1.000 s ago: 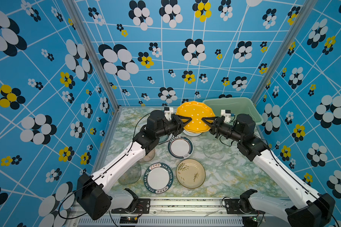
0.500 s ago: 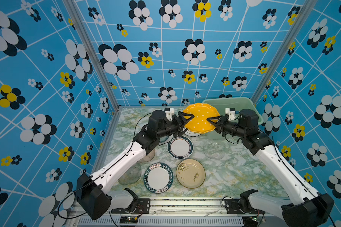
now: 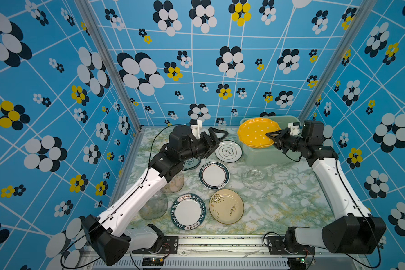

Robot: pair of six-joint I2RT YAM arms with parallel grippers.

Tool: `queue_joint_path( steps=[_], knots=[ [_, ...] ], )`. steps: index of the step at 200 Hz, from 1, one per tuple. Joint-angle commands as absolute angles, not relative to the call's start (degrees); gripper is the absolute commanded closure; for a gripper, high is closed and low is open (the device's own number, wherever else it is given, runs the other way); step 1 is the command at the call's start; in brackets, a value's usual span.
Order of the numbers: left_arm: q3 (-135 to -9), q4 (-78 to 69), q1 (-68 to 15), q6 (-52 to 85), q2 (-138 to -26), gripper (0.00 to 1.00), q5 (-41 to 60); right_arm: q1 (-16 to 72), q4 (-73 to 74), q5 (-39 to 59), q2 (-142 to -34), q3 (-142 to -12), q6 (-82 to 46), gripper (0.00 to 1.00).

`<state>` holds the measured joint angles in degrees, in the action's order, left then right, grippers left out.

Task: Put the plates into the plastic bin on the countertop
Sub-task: 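Release the left gripper and lower the plate into the bin with the right gripper, then push the yellow plate into the bin with the right gripper while the left hovers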

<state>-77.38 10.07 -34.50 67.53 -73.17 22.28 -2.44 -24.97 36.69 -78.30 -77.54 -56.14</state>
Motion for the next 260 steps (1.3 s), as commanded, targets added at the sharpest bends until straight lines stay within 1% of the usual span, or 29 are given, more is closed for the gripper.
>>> queue_joint_path(
  steps=[1,30,56,120,198,260],
  knots=[
    [-79.88,13.82,-33.58,61.08,-73.56,0.05,22.58,-4.72,-24.35,41.97,-79.94,-83.98,-48.55,1.0],
    [-79.3,14.55,-33.13,60.04,-73.66,0.05,22.76,-7.22,-32.63,39.94,-85.07,-90.76,-39.13,1.0],
    [-77.86,13.49,-32.94,60.19,-73.9,0.04,23.03,-7.73,-38.1,37.31,-89.53,-96.81,-30.86,1.0],
    [-77.36,10.5,-32.18,61.4,-76.64,0.04,25.07,-7.86,-40.42,34.05,-97.57,-102.85,-20.49,1.0],
    [-75.18,9.76,-29.62,62.05,-75.94,0.03,26.41,-8.0,-41.37,30.9,-105.11,-107.22,-16.76,1.0],
    [-73.95,9.71,-28.83,62.25,-76.03,0.03,27.14,-8.05,-46.92,28.03,-111.27,-112.7,-13.56,1.0]
  ],
)
